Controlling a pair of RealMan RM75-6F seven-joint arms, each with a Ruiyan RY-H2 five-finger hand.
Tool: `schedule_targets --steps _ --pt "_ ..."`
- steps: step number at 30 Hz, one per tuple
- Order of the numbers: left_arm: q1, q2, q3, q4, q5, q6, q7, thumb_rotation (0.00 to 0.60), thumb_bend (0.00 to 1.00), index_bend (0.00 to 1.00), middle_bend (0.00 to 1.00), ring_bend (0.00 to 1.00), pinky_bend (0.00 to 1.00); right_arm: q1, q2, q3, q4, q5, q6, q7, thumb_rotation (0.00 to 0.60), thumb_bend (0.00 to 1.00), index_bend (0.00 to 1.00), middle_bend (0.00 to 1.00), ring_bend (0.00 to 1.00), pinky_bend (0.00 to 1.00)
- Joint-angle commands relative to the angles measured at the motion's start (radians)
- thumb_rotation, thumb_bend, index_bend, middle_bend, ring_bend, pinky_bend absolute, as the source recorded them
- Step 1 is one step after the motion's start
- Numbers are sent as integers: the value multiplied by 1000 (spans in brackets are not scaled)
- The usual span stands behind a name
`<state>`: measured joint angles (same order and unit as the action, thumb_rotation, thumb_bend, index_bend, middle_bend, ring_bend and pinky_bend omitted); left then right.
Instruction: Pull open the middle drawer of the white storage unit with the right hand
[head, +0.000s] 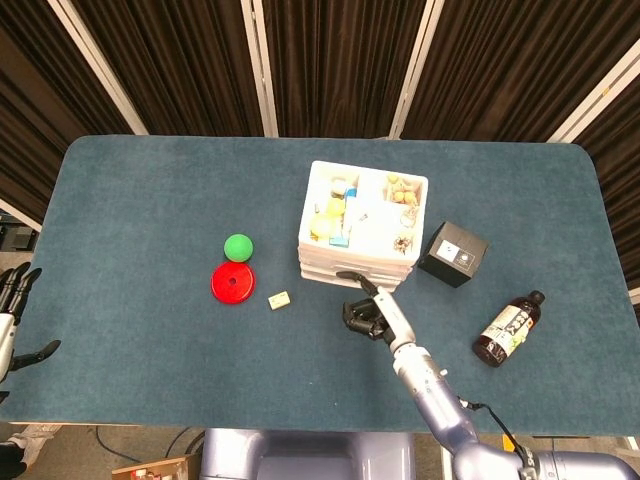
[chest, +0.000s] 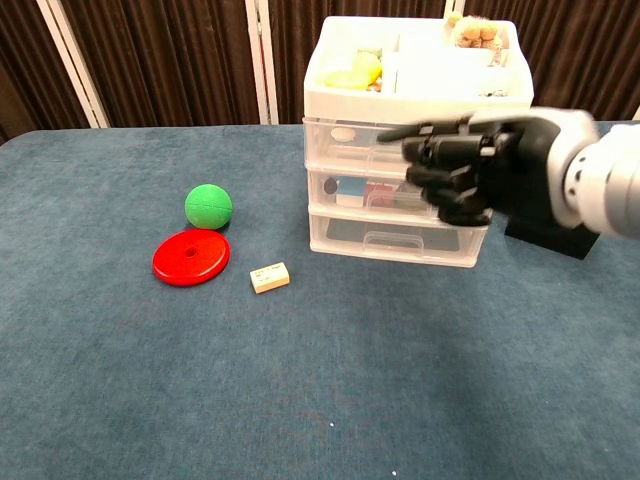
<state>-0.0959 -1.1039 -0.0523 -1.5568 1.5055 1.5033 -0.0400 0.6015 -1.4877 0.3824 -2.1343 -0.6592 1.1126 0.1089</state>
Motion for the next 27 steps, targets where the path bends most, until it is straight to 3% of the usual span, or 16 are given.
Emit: schedule_targets --steps 1,7,15,27 --pt "1 -1 1 0 2 2 2 600 14 2 0 0 55 -9 -23 -55 -5 -136 141 -144 600 643 168 890 839 934" --pt "2 -2 1 0 2 4 4 600 15 2 0 0 56 19 -28 -49 53 -95 173 -255 600 640 147 890 838 934" --pt "0 -2 1 -1 0 -2 5 600 15 2 0 0 55 14 -49 -70 110 -91 173 -275 600 639 147 890 838 934" --pt "0 -2 2 -2 2 -1 4 600 15 2 0 0 55 -5 -143 -173 260 -353 317 -414 600 640 134 890 838 934"
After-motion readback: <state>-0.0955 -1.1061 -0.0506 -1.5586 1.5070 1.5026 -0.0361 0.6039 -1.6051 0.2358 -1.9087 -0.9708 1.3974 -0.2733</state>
